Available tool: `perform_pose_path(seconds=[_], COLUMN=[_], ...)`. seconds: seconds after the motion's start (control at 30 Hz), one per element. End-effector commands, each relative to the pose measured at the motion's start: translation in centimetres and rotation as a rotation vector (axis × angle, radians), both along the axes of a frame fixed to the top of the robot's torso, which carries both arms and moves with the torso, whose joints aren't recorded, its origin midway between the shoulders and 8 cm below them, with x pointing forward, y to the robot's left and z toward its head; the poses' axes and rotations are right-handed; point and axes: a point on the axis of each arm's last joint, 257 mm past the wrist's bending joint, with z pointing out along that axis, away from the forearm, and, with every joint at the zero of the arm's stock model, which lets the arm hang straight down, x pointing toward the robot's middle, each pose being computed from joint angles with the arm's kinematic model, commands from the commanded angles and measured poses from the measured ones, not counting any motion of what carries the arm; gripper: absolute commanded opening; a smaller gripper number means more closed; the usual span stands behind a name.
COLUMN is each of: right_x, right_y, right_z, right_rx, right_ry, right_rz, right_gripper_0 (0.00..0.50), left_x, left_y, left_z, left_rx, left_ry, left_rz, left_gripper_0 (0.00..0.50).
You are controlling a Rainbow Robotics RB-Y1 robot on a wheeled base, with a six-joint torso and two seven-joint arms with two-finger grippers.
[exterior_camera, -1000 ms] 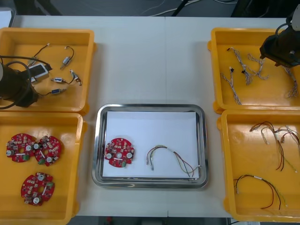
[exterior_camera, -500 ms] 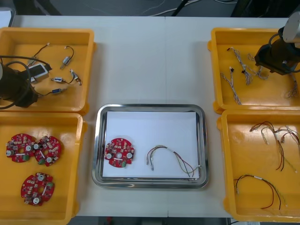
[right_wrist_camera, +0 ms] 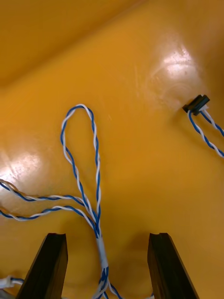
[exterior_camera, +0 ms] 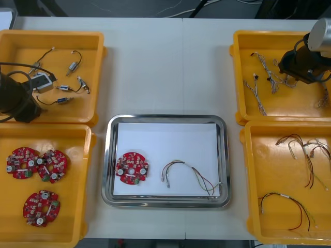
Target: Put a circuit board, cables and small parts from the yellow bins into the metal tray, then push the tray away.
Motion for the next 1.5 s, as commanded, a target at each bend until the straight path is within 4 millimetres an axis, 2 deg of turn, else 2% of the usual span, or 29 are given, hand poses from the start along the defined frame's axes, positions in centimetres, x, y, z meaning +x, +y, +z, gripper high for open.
perform_pose_path(seconds=[0.03,0.07,0.13,0.27,0.4,0.7,1.3,1.37,1.4,1.43,1.47,1.5], right_x=[1.3,1.3,1.3,1.2,1.2,0.6,-0.3,-0.3,-0.3,-0.3,-0.3,-0.2], right_y=[1.1,1.1,1.1,1.0,0.9,0.5,-0.5,-0.5,-0.5,-0.6,-0.4,-0.4], right_z=[1.9,1.9,2.0,1.9,1.7,0.6,-1.7,-1.7,-1.7,-1.7,-1.7,-1.6], right_rx=[-0.012,-0.013,-0.012,-0.004,-0.006,-0.010,-0.027,-0.029,-0.027,-0.029,-0.025,-0.023], right_ry=[-0.044,-0.044,-0.044,-0.045,-0.042,-0.026,-0.004,-0.003,-0.004,-0.004,-0.004,-0.006], right_rz=[0.043,0.045,0.045,0.043,0.043,0.044,0.049,0.049,0.049,0.048,0.050,0.050], right_gripper_0=[0.500,0.500,0.500,0.500,0.500,0.500,0.500,0.411,0.289,0.090,0.000,0.000], left_x=[-1.4,-1.3,-1.2,-1.1,-1.5,-2.4,-1.1,-0.9,-0.8,-0.7,-0.5,-0.4], left_y=[-1.4,-1.5,-1.4,-1.5,-1.3,-0.6,0.3,0.4,0.5,0.5,0.6,0.6], left_z=[-2.3,-2.2,-2.1,-1.6,-0.9,1.6,3.6,3.9,4.2,4.4,4.5,4.6], left_rx=[-0.023,-0.023,-0.024,-0.021,-0.021,-0.005,0.003,0.003,0.005,0.006,0.008,0.011], left_ry=[0.042,0.041,0.039,0.034,0.047,0.058,-0.002,-0.010,-0.017,-0.020,-0.026,-0.032], left_rz=[-0.044,-0.046,-0.046,-0.052,-0.050,-0.053,-0.042,-0.042,-0.040,-0.039,-0.038,-0.042], left_gripper_0=[0.000,0.014,0.112,0.247,0.291,0.299,0.299,0.299,0.299,0.301,0.298,0.301])
